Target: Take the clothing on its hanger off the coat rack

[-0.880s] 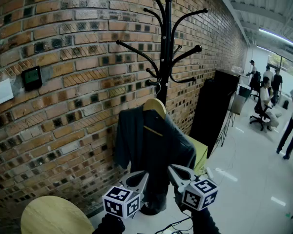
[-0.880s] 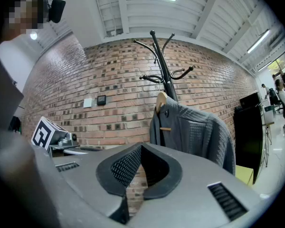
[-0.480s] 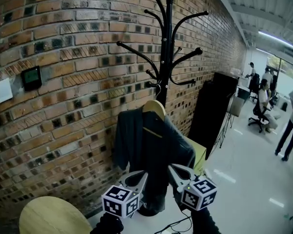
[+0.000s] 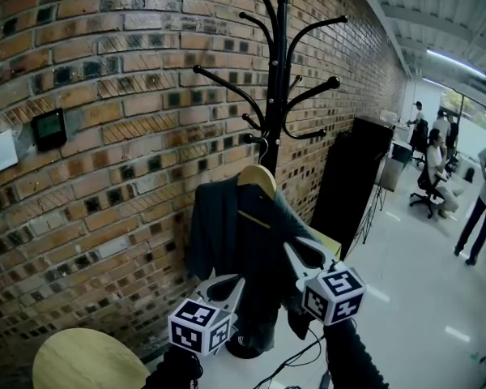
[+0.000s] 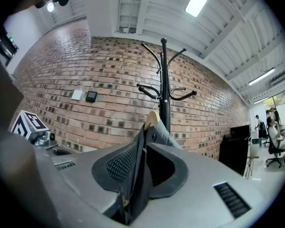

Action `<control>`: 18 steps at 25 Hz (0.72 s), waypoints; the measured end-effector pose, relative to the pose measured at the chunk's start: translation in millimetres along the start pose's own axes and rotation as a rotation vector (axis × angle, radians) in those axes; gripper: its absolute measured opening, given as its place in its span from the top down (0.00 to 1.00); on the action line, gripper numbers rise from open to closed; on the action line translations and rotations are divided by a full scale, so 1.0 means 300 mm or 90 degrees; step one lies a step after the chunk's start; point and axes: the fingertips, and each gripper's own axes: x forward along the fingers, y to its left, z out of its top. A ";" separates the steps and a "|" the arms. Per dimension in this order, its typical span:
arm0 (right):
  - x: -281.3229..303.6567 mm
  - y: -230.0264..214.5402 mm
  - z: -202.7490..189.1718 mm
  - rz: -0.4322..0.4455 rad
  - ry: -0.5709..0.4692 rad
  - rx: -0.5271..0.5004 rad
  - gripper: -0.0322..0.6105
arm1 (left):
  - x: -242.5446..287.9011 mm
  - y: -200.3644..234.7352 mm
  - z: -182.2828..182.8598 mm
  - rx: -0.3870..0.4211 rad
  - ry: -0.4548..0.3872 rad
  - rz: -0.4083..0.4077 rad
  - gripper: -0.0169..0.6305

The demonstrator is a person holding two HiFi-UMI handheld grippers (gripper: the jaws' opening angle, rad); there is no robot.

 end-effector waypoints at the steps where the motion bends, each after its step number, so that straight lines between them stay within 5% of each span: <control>1: 0.017 -0.010 0.023 -0.005 0.001 -0.012 0.86 | 0.003 0.004 0.007 0.004 0.000 -0.001 0.96; 7: 0.145 -0.102 0.078 -0.070 0.049 -0.095 0.79 | 0.021 0.016 0.059 0.013 -0.012 -0.005 0.96; 18: 0.393 -0.207 0.001 -0.182 0.237 -0.281 0.61 | 0.047 0.048 0.072 0.000 -0.009 -0.015 0.96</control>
